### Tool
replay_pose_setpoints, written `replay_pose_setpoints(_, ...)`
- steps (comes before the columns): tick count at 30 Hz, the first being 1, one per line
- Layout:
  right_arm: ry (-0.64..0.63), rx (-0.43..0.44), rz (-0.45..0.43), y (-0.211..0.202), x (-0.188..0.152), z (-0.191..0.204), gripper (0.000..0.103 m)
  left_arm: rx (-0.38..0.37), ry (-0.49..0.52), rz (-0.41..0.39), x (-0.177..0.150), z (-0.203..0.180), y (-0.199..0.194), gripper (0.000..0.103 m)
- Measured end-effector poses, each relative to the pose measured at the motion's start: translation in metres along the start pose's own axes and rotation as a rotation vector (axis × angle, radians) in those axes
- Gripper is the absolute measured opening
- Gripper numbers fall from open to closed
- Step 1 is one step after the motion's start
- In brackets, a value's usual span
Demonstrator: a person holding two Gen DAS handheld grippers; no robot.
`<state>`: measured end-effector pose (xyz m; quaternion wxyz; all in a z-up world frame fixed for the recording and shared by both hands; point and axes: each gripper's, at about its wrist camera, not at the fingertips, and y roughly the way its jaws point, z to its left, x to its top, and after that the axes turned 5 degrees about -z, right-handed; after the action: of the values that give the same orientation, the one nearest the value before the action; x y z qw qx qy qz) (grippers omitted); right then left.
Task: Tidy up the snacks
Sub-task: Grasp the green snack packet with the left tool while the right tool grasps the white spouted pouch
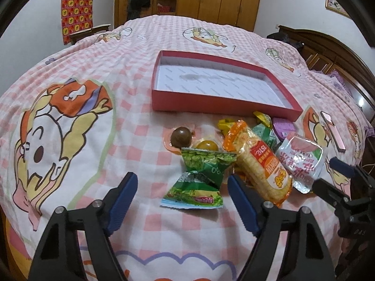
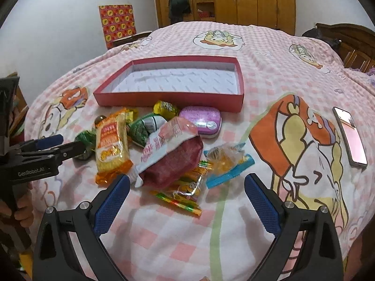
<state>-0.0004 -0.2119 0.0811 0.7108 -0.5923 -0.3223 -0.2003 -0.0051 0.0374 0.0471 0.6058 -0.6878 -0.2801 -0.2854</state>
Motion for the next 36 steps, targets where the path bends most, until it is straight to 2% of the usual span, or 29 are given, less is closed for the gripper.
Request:
replay_pose_setpoints(3, -0.012, -0.004, -0.006, 0.002, 0.004, 0.002, 0.100, -0.016, 0.007, 0.014, -0.001, -0.002, 0.005, 0.079)
replay_pose_setpoints(9, 0.025, 0.046, -0.003, 0.009, 0.011, 0.000, 0.096, -0.042, 0.031, 0.024, -0.001, -0.004, 0.013, 0.071)
replay_pose_setpoints(14, 0.025, 0.044, -0.011, 0.013, 0.014, 0.001, 0.090, -0.057, 0.045, 0.018, 0.000, -0.006, 0.017, 0.065)
replay_pose_setpoints(22, 0.022, 0.025, -0.019, 0.017, 0.016, 0.000, 0.090, -0.070, 0.040, 0.024, 0.001, -0.002, 0.017, 0.052)
replay_pose_setpoints(27, 0.006, 0.016, -0.021, 0.020, 0.016, 0.003, 0.088, -0.075, 0.043, 0.034, 0.001, -0.003, 0.018, 0.052)
replay_pose_setpoints(31, -0.010, 0.016, -0.032, 0.017, 0.015, 0.006, 0.083, -0.079, 0.035, 0.038, 0.001, 0.000, 0.017, 0.052)
replay_pose_setpoints(36, 0.018, 0.033, -0.008, 0.011, 0.012, 0.003, 0.083, -0.074, 0.048, 0.044, -0.001, 0.000, 0.015, 0.052)
